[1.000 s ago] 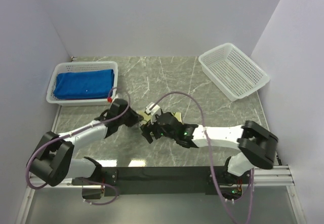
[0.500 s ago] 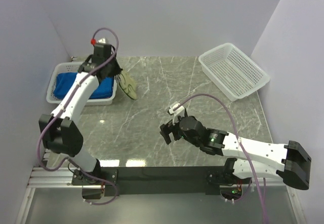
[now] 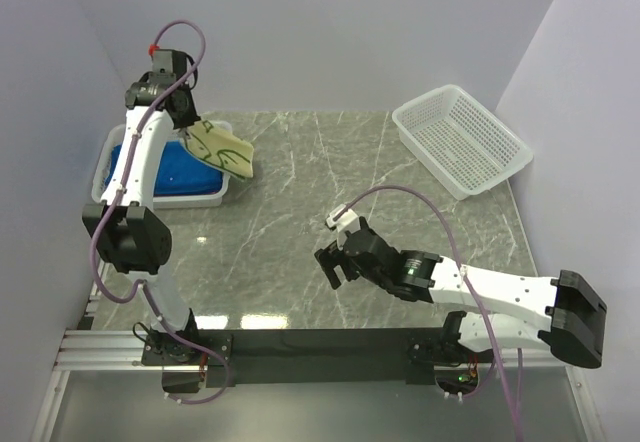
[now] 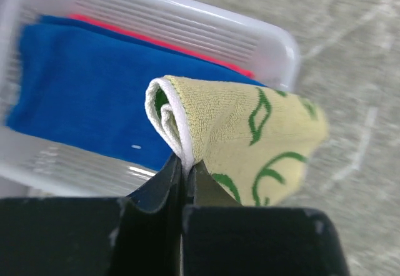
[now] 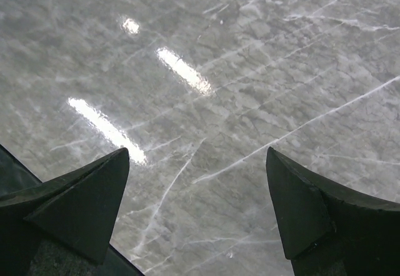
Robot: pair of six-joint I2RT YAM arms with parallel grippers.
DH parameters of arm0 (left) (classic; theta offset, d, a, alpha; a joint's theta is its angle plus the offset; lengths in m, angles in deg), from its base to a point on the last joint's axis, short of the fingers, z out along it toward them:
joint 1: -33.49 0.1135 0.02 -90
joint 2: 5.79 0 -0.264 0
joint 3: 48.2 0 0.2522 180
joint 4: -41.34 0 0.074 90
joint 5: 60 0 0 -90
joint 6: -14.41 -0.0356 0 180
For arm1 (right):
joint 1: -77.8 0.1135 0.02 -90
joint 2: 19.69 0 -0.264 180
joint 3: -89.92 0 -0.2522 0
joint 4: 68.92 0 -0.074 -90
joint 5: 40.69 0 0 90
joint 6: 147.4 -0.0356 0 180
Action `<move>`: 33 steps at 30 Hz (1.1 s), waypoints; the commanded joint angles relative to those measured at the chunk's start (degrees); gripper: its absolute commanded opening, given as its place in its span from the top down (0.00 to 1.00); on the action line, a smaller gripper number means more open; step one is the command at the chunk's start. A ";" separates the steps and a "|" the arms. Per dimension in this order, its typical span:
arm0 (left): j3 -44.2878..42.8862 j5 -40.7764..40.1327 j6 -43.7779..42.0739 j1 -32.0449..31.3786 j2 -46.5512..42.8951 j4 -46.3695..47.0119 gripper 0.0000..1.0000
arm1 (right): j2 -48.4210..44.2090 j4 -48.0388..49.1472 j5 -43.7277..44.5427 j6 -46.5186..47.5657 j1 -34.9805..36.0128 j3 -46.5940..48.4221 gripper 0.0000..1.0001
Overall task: Fold and stack the towels
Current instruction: Neatly place the folded towel into the bin
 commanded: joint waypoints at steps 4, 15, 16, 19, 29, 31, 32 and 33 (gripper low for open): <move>-4.76 -6.10 -9.10 3.24 1.58 -1.27 0.99 | 1.82 -3.78 1.49 1.44 -0.31 6.60 0.04; 0.16 -6.00 -16.58 6.76 2.02 2.95 0.99 | 7.97 -9.32 2.37 3.73 -0.23 13.37 0.04; 0.24 -6.44 -18.75 6.85 1.93 3.21 0.99 | 8.58 -9.67 2.36 3.81 -0.31 13.72 0.04; 0.42 -6.89 -20.43 7.11 1.58 4.36 0.99 | 9.29 -10.02 2.19 4.25 -0.31 14.43 0.04; 3.58 -11.11 -21.85 8.08 3.15 5.50 0.98 | 11.05 -10.81 1.66 5.05 -0.23 15.31 0.04; 4.20 -13.03 -21.41 8.26 3.68 5.68 0.97 | 11.75 -10.73 1.66 5.05 -0.31 15.22 0.05; 4.37 -13.30 -21.50 8.17 4.12 5.68 0.97 | 11.93 -10.73 1.49 5.05 -0.23 15.22 0.05; 4.81 -14.61 -21.76 8.25 4.21 5.94 0.97 | 12.10 -10.64 1.40 5.05 -0.23 15.22 0.05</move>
